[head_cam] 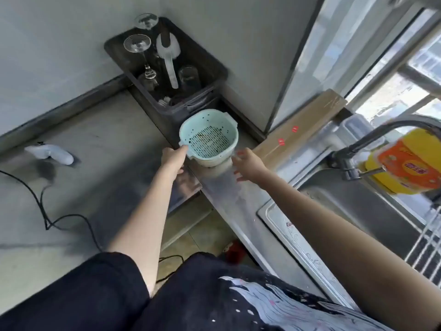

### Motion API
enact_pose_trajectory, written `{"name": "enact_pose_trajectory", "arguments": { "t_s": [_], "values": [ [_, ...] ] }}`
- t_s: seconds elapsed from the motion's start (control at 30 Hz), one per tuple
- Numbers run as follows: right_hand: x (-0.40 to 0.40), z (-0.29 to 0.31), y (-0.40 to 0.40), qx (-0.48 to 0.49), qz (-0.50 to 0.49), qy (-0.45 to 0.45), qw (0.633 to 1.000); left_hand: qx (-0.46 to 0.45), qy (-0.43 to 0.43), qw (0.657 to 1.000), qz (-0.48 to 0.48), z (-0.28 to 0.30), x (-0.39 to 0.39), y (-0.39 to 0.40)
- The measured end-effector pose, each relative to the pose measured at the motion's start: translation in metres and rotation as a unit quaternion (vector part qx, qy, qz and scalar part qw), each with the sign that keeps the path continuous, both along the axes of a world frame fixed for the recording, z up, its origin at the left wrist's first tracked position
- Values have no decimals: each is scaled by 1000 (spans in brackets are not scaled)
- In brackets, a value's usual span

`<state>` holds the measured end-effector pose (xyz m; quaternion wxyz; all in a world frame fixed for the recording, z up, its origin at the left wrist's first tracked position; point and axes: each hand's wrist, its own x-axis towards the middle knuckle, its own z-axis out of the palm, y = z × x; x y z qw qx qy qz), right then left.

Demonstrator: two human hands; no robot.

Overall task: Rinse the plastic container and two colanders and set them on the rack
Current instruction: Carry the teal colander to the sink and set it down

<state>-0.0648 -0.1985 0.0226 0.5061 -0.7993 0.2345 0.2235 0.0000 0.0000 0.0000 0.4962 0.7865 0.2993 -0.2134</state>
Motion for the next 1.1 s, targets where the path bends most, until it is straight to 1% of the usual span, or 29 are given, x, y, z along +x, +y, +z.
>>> {"name": "enact_pose_trajectory", "arguments": {
  "t_s": [0.07,0.17,0.23,0.3,0.43,0.53,0.63,0.73,0.83,0.9,1.0,1.1],
  "values": [
    [9,1,5,19,-36,21,999,-77,26,997,3,1,3,-1],
    [19,-5,9,42,-61,44,996,-159,44,986,11,-1,4,-1],
    [22,-8,10,55,-72,45,995,-200,46,978,33,-2,6,-1],
    [22,-9,12,69,-86,45,993,-223,39,973,40,-4,7,-2],
    [20,-9,14,90,-126,43,987,-219,4,976,10,-13,6,-2],
    [18,-4,13,104,-143,36,984,-181,-39,983,-7,-16,2,2],
    [15,5,10,122,-156,15,980,-167,-59,984,-17,-11,-6,13],
    [8,17,3,127,-177,-28,976,-161,-80,983,-42,8,-13,22],
    [-2,36,-13,79,-190,-98,974,-167,-124,975,-78,38,-21,23],
    [-13,52,-30,74,-198,-131,969,-173,-140,967,-120,61,-29,17],
    [-39,69,-57,62,-180,-146,971,-176,-144,958,-173,86,-47,2],
    [-77,75,-81,65,-197,-154,966,-171,-137,947,-233,92,-65,-31]
  ]
}}
